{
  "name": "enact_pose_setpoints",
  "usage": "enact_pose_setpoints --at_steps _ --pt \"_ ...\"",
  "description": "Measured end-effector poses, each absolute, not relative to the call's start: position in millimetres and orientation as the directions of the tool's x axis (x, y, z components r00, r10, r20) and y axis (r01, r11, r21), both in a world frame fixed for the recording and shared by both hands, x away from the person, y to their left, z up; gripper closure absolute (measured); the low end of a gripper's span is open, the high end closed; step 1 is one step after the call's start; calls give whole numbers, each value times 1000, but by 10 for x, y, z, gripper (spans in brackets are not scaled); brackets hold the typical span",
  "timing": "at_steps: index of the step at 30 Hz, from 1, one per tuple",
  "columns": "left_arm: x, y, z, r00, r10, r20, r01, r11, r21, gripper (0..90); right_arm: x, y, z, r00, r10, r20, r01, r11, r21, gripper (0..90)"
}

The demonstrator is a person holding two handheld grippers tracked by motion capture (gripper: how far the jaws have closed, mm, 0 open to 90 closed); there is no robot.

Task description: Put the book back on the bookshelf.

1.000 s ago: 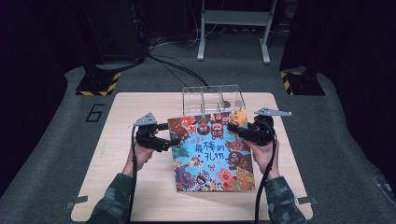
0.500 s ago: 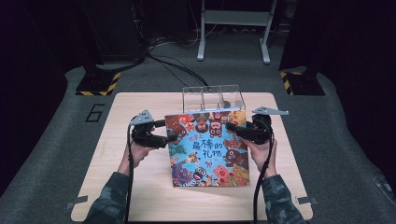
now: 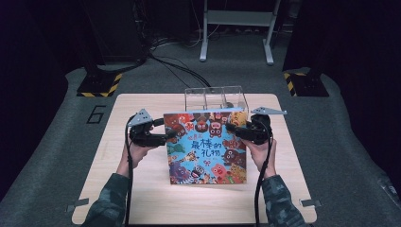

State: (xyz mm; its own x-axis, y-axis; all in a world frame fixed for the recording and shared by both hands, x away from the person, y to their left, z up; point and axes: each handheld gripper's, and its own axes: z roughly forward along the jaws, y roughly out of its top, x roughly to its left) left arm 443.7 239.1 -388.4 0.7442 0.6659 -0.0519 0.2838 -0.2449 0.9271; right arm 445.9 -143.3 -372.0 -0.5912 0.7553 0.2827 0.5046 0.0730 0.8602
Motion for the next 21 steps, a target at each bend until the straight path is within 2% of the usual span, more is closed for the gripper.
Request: enact_pose_setpoints --at_steps 21 --pt "4370 2485 -3783 703 711 21 234 -259 937 439 4506 -1289 -3725 -600 772 209 457 117 882 457"
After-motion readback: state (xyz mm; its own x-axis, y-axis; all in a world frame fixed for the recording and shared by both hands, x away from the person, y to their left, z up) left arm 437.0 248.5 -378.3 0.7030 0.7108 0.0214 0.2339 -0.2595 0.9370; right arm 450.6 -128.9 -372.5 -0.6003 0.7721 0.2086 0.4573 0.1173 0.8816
